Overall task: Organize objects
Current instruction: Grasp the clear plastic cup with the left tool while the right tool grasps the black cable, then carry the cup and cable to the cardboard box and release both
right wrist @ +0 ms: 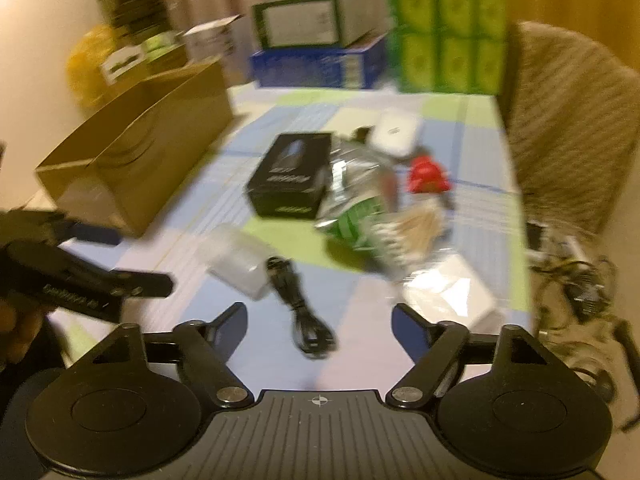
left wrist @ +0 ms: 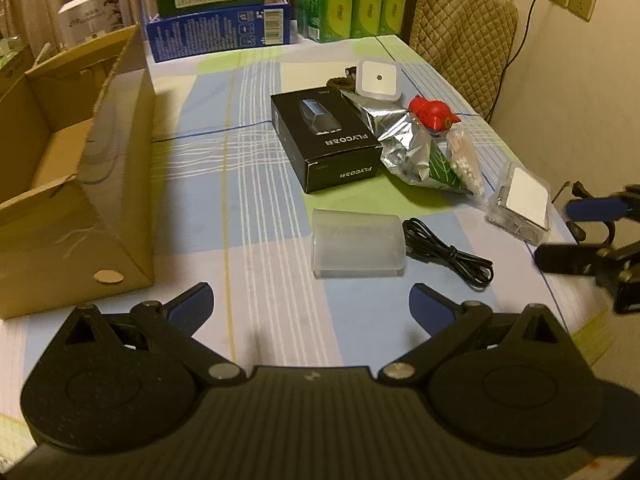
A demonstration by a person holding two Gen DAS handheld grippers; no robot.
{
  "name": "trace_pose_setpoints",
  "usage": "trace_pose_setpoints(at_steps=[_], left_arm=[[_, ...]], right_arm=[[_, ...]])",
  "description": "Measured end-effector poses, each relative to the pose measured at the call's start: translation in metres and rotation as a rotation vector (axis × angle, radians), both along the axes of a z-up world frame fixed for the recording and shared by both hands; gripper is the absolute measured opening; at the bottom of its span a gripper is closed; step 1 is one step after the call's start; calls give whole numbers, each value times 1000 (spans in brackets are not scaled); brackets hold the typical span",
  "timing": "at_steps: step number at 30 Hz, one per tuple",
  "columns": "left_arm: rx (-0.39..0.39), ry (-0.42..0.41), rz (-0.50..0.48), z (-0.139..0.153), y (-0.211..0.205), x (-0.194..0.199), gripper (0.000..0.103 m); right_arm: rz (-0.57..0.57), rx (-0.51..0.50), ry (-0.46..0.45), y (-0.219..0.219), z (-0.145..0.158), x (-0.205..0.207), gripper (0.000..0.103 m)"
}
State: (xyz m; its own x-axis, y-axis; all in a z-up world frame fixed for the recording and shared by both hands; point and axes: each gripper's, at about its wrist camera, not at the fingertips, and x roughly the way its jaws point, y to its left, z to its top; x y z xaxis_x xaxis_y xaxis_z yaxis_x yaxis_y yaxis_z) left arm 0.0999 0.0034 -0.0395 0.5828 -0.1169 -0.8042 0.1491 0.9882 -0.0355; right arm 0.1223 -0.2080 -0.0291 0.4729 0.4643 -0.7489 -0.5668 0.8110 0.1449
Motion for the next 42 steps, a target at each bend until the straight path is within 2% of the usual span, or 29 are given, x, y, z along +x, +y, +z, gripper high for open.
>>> trace_pose_setpoints(at_steps=[4, 8, 14, 16, 18, 21, 27, 31, 34, 37, 42], left_arm=[[-5, 18, -17, -9, 1, 12, 102], [-8, 29, -33, -17, 3, 23, 102], [-23, 51, -55, -27, 3, 37, 102], [-23, 50, -76, -30, 0, 41, 102], [-27, 48, -85, -33, -3, 44, 102], [-43, 51, -84, -36, -7, 50, 102], [-59, 54, -109, -42, -20, 59, 102], [-30, 49, -119, -46, -29, 63, 89], [-7, 46, -118, -49, -32, 65, 85], [-2, 48, -117, -51, -32, 65, 68], [21, 29, -119, -46, -29, 61, 67]], right_arm=[[74, -46, 13, 18, -16, 11, 56], [107, -64, 50, 29, -33, 26, 49], [149, -123, 68, 45, -56, 42, 32], [152, -130, 73, 48, -62, 45, 18], [147, -123, 68, 48, -64, 46, 15], [108, -91, 77, 43, -61, 48, 11], [21, -39, 94, 27, -54, 49, 11], [-7, -37, 97, 23, -51, 47, 11], [-28, -34, 96, 19, -49, 46, 11], [-39, -34, 100, 16, -48, 45, 11], [-55, -35, 97, 15, -41, 41, 11]])
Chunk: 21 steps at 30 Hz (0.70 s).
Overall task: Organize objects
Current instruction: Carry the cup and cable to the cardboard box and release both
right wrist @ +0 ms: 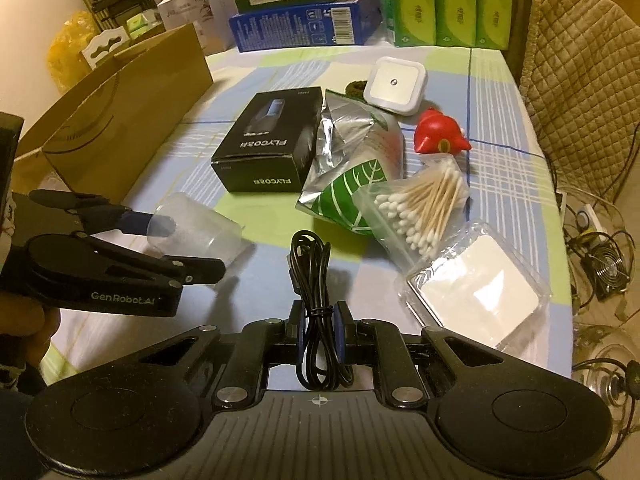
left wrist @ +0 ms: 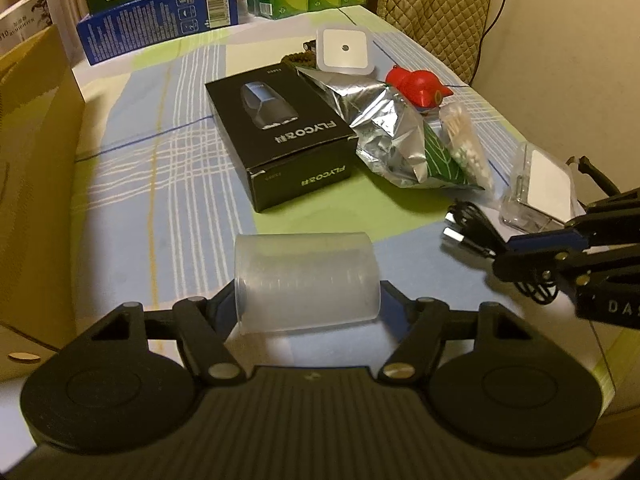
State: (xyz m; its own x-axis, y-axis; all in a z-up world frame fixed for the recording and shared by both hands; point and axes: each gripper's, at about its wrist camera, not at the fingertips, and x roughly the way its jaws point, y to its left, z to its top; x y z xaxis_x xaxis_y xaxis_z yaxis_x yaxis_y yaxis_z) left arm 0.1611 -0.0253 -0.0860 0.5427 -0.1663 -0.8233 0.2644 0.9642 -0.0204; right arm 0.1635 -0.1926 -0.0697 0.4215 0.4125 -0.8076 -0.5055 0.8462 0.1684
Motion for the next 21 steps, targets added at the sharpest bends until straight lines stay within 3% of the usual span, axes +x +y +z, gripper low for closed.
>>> trace_pose_setpoints(at_steps=[6, 11, 16, 21], left_arm=[[-10, -54, -17, 36, 8, -8, 67], [-3, -136, -7, 94, 31, -14, 67], [34, -200, 50, 150, 84, -21, 67], [123, -181, 130, 171, 154, -28, 67]], right_arm=[[-7, 22, -43, 9, 31, -3, 11], [-3, 87, -100, 33, 80, 2, 11], [56, 162, -140, 88, 127, 3, 11], [147, 224, -116, 167, 149, 5, 11]])
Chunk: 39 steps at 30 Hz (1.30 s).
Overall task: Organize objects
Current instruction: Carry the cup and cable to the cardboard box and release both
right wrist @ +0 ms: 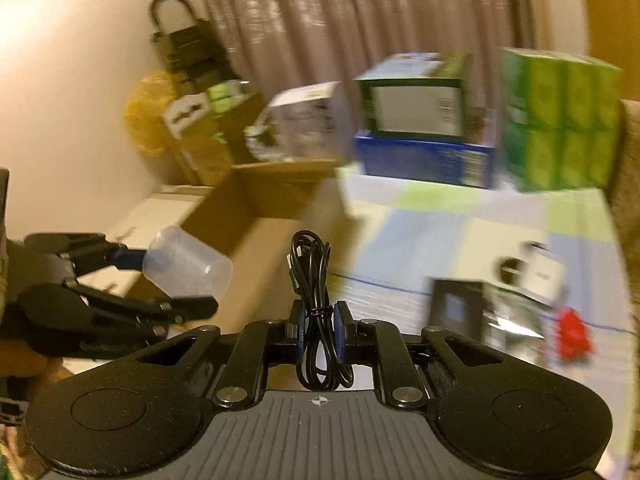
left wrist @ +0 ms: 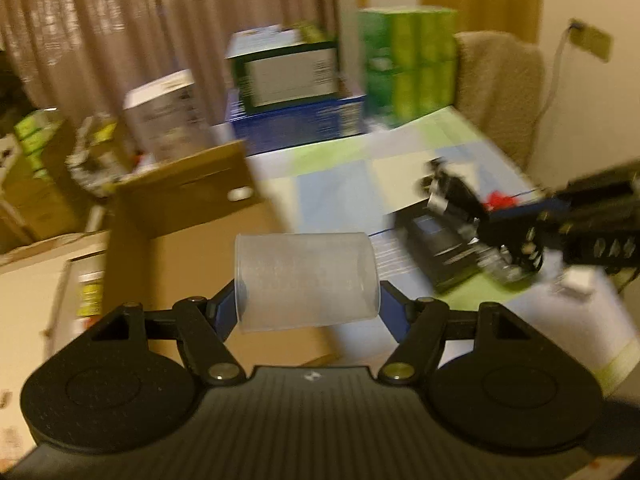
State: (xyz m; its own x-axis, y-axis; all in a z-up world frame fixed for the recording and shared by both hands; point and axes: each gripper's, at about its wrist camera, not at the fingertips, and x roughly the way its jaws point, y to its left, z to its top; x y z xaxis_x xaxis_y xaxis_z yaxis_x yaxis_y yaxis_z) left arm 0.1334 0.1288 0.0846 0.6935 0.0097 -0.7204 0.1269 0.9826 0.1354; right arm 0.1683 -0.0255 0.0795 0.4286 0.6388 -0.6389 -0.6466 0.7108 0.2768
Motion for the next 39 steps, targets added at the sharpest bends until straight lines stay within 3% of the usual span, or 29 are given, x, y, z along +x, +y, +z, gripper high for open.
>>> trace_pose_setpoints(at_steps=[5, 11, 20, 30, 32, 33, 34, 39], left_arm=[[33, 32, 84, -6, 66, 2, 67], [39, 66, 107, -29, 103, 9, 67], [-2, 89, 112, -59, 122, 26, 67], [-5, 71, 114, -67, 124, 36, 67], [-14, 59, 124, -65, 126, 35, 79], [-11, 52, 124, -64, 126, 34, 79], [-10, 48, 127, -62, 126, 34, 79], [-24, 24, 149, -49, 128, 23, 79]], right_arm=[[61, 11, 31, 70, -5, 5, 11], [75, -18, 67, 121, -33, 15, 11], [93, -42, 125, 139, -69, 30, 11], [72, 4, 142, 138, -80, 39, 12], [58, 21, 155, 137, -80, 42, 28], [49, 38, 158, 134, -79, 43, 50], [42, 58, 153, 131, -77, 43, 56], [16, 98, 100, 114, -53, 37, 56]])
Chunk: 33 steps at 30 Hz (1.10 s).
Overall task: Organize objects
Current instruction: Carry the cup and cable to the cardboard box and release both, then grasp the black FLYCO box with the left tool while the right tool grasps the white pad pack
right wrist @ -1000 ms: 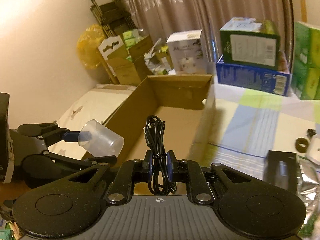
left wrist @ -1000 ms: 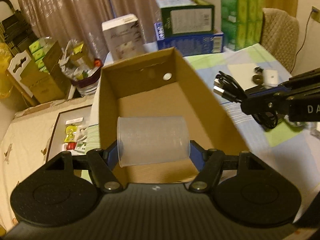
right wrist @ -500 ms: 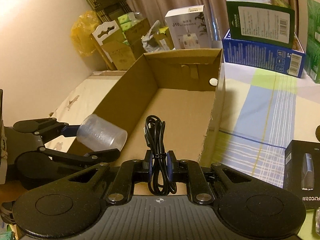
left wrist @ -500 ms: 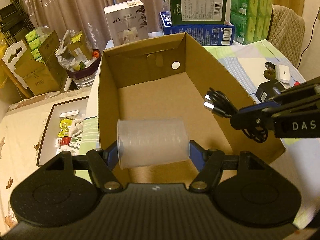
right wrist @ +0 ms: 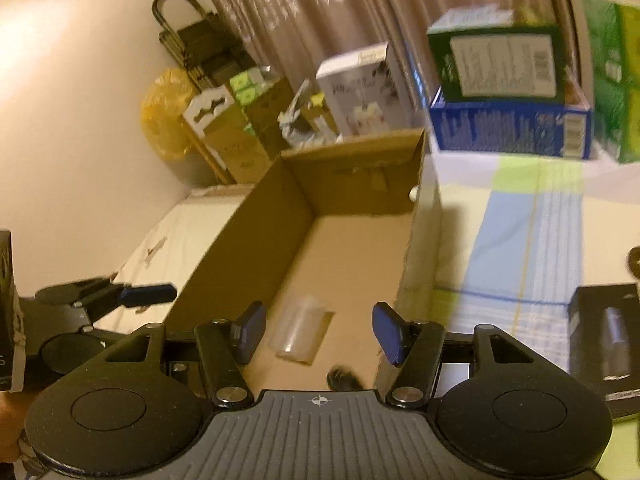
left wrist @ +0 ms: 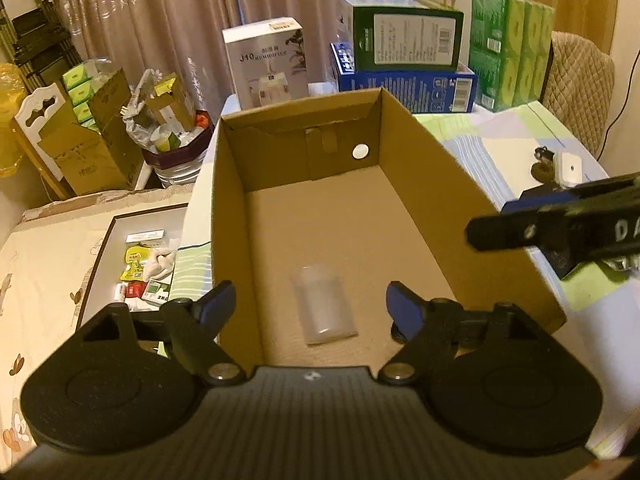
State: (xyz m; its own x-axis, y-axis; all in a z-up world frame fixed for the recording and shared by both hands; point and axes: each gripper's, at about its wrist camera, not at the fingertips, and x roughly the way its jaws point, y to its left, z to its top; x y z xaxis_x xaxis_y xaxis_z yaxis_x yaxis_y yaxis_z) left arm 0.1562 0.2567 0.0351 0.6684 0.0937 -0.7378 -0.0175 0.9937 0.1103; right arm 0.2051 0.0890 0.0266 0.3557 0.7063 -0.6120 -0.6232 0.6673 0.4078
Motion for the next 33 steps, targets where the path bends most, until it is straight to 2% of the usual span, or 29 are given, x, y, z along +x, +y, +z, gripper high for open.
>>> trace_pose_setpoints(at_steps=[7, 14, 27, 33], left_arm=[[-36, -46, 2, 21, -24, -24, 79], [-82, -71, -37, 34, -72, -47, 80], [-141, -59, -165, 34, -171, -64, 85], [-150, -42, -219, 24, -212, -65, 92]], right_arm=[[-104, 11, -71, -62, 31, -25, 56], [-260, -23, -122, -155, 46, -63, 56], [-499, -127, -137, -306, 43, -108, 58], [-564, -231, -130, -352, 18, -123, 59]])
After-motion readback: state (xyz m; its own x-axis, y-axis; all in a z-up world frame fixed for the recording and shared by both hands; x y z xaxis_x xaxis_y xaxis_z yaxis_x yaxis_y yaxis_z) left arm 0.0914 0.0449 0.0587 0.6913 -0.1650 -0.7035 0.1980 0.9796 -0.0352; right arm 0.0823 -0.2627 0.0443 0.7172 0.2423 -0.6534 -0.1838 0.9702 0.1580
